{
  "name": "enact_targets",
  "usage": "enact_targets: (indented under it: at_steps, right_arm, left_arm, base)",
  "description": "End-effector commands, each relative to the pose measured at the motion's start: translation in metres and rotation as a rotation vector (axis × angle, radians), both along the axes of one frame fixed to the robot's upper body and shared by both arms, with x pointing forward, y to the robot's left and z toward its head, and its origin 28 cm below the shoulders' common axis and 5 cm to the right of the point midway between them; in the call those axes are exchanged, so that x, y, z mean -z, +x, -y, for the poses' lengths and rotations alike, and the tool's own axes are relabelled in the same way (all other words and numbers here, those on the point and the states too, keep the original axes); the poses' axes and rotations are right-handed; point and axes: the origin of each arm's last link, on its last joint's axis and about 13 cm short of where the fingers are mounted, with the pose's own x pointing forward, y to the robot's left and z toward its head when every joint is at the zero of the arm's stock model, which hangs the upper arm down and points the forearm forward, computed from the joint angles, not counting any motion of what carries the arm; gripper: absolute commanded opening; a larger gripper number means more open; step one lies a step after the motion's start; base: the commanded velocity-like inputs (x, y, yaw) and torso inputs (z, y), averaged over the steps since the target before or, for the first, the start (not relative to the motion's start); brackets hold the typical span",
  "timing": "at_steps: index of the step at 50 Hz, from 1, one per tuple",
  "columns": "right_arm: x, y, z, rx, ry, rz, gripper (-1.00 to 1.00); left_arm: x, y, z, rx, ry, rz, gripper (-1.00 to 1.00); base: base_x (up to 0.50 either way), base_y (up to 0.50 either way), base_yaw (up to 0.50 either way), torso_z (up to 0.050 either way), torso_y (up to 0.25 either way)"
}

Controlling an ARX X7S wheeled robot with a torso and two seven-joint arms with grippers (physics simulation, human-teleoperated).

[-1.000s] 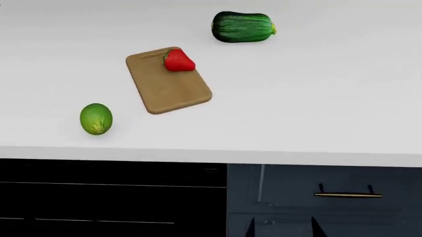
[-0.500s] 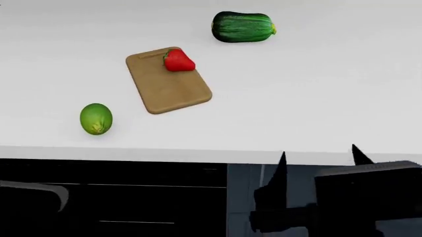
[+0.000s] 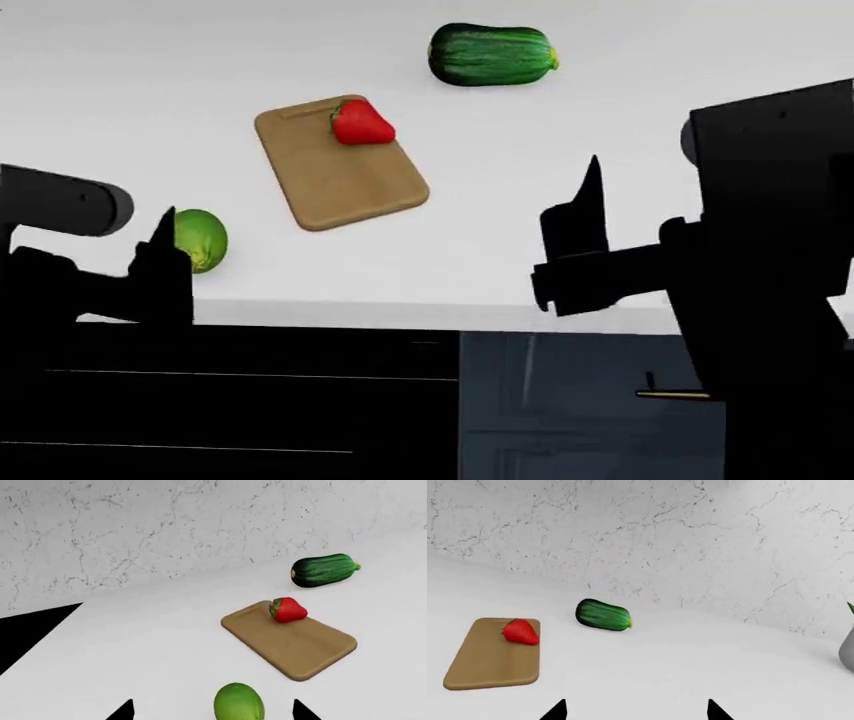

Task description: Clear the non-vegetable object off the cutting board and place the vegetables onto it.

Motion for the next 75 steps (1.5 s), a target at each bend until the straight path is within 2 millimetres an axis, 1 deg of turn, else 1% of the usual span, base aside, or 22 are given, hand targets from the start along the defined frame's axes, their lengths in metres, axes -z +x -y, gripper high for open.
enact_targets:
  at_steps: [1, 2, 3, 5, 6, 7, 8, 13, 16, 18, 27, 32, 38, 42, 45, 48, 51, 56, 61, 69, 73, 75]
  right_arm:
    - [-0.049, 0.02, 0.008, -0.015, 0.028, -0.017, 1.0]
    - [-0.052, 0.021, 0.008, -0.017, 0.029, -0.016, 1.0]
    - [-0.056, 0.023, 0.009, -0.021, 0.027, -0.021, 1.0]
    - [-0.067, 0.026, 0.008, -0.033, 0.013, -0.028, 1.0]
    - [-0.071, 0.027, 0.007, -0.034, 0.007, -0.03, 1.0]
    - [-0.078, 0.029, 0.008, -0.058, 0.064, -0.034, 1.0]
    - [-0.083, 0.03, 0.008, -0.052, 0.044, -0.042, 1.0]
    - [-0.1, 0.031, 0.008, -0.07, 0.035, -0.081, 1.0]
    - [-0.107, 0.034, 0.007, -0.07, 0.01, -0.112, 1.0]
    - [-0.12, 0.037, 0.007, -0.082, 0.0, -0.136, 1.0]
    - [-0.138, 0.045, 0.004, -0.081, -0.047, -0.166, 1.0]
    - [-0.139, 0.046, 0.003, -0.083, -0.06, -0.173, 1.0]
    - [-0.131, 0.042, 0.004, -0.074, -0.058, -0.192, 1.0]
    - [-0.13, 0.04, 0.005, -0.073, -0.062, -0.197, 1.0]
    - [-0.125, 0.039, 0.006, -0.075, -0.065, -0.21, 1.0]
    - [-0.123, 0.037, 0.007, -0.065, -0.096, -0.218, 1.0]
    - [-0.124, 0.034, 0.007, -0.063, -0.093, -0.213, 1.0]
    - [-0.123, 0.031, 0.006, -0.067, -0.095, -0.219, 1.0]
    - [-0.117, 0.028, 0.004, -0.077, -0.094, -0.232, 1.0]
    - [-0.112, 0.027, 0.004, -0.074, -0.103, -0.237, 1.0]
    - [-0.106, 0.025, 0.002, -0.105, -0.096, -0.262, 1.0]
    - [-0.107, 0.023, 0.0, -0.123, -0.111, -0.269, 1.0]
  left_arm:
    - [-0.05, 0.031, -0.003, 0.048, -0.027, 0.007, 1.0]
    - [-0.053, 0.033, -0.003, 0.056, -0.02, 0.007, 1.0]
    - [-0.058, 0.038, -0.003, 0.053, -0.018, 0.007, 1.0]
    - [-0.073, 0.042, -0.003, 0.064, -0.008, 0.021, 1.0]
    - [-0.077, 0.043, -0.003, 0.075, 0.013, 0.031, 1.0]
    - [-0.086, 0.047, -0.004, 0.066, 0.008, 0.041, 1.0]
    - [-0.092, 0.049, -0.004, 0.072, 0.012, 0.045, 1.0]
    - [-0.112, 0.056, -0.007, 0.079, 0.001, 0.047, 1.0]
    - [-0.117, 0.058, -0.007, 0.085, 0.0, 0.038, 1.0]
    - [-0.122, 0.059, -0.006, 0.092, 0.049, 0.058, 1.0]
    - [-0.139, 0.062, -0.007, 0.12, 0.042, 0.036, 1.0]
    - [-0.143, 0.062, -0.007, 0.13, 0.04, 0.023, 1.0]
    - [-0.141, 0.055, -0.007, 0.148, 0.032, 0.015, 1.0]
    - [-0.145, 0.054, -0.007, 0.147, 0.03, 0.023, 1.0]
    - [-0.147, 0.053, -0.007, 0.148, 0.032, 0.029, 1.0]
    - [-0.146, 0.051, -0.007, 0.15, 0.033, 0.032, 1.0]
    - [-0.146, 0.053, -0.007, 0.142, 0.032, 0.034, 1.0]
    - [-0.145, 0.049, -0.007, 0.146, 0.033, 0.038, 1.0]
    - [-0.146, 0.044, -0.01, 0.149, 0.033, 0.044, 1.0]
    - [-0.144, 0.042, -0.01, 0.154, 0.031, 0.047, 1.0]
    - [-0.142, 0.041, -0.011, 0.152, 0.036, 0.047, 1.0]
    - [-0.142, 0.039, -0.011, 0.155, 0.036, 0.047, 1.0]
  base:
    - [0.0, 0.0, 0.0, 0.0, 0.0]
    - [0.0, 0.0, 0.0, 0.0, 0.0]
    - [0.0, 0.0, 0.0, 0.0, 0.0]
    - [0.0, 0.0, 0.0, 0.0, 0.0]
    - [0.0, 0.0, 0.0, 0.0, 0.0]
    - [0.25, 0.0, 0.0, 0.0, 0.0]
    - [0.5, 0.0, 0.0, 0.0, 0.0]
    - [0.5, 0.0, 0.0, 0.0, 0.0]
    - [0.5, 0.0, 0.0, 0.0, 0.0]
    - [0.5, 0.0, 0.0, 0.0, 0.0]
    - [0.5, 0.0, 0.0, 0.0, 0.0]
    - [0.5, 0.0, 0.0, 0.0, 0.0]
    - [0.5, -0.01, 0.0, 0.0, 0.003]
    - [0.5, -0.03, 0.0, 0.0, 0.0]
    - [0.5, -0.03, 0.0, 0.0, 0.0]
    - [0.5, -0.03, 0.0, 0.0, 0.0]
    - [0.5, -0.03, 0.0, 0.0, 0.003]
    - [0.5, -0.03, 0.0, 0.0, 0.0]
    - [0.5, -0.03, 0.0, 0.0, 0.002]
    - [0.5, 0.0, 0.0, 0.0, 0.001]
    - [0.0, 0.0, 0.0, 0.0, 0.003]
    - [0.0, 0.0, 0.0, 0.0, 0.0]
